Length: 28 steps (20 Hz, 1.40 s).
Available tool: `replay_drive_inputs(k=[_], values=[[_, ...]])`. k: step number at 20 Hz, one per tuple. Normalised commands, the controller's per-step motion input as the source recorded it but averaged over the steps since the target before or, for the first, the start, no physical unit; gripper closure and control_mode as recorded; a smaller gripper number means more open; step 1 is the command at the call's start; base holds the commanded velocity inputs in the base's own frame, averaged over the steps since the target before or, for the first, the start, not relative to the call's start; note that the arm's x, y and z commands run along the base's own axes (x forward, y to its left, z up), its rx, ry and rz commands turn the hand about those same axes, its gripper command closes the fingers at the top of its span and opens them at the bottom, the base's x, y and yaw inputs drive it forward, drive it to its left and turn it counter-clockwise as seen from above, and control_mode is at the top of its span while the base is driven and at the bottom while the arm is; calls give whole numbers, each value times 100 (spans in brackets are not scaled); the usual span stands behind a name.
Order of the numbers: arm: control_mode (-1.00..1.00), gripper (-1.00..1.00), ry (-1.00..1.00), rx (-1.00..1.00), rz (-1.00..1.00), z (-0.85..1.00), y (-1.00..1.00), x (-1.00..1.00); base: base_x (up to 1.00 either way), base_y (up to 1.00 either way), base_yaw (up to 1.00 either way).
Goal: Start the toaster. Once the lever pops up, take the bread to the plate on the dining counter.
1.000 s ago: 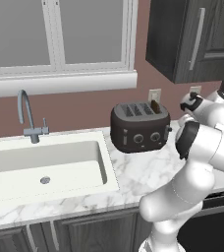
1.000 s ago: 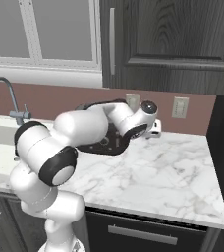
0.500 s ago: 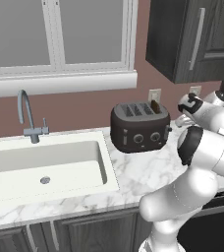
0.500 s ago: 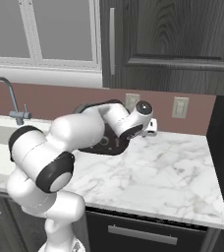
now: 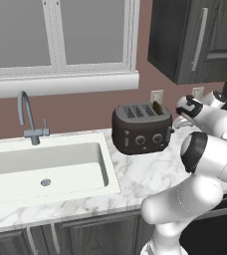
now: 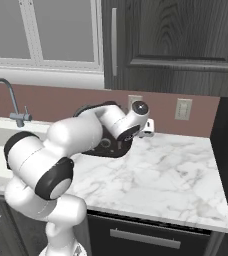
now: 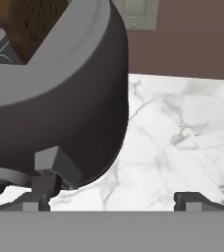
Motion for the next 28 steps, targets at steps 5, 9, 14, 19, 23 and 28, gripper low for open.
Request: replay_drive_inputs(k=[5,9,14,19,23,28], values=[[-100,-100,0,0,0,0,15,0,0,0,0],[-100,-100,0,0,0,0,7,0,0,0,0],[-100,-100,0,0,0,0,1,5,0,0,0],[-100,-100,0,0,0,0,0,9,0,0,0],[-100,-100,0,0,0,-1,0,11,0,0,0],[-100,-100,0,0,0,-8,0,0,0,0,0]])
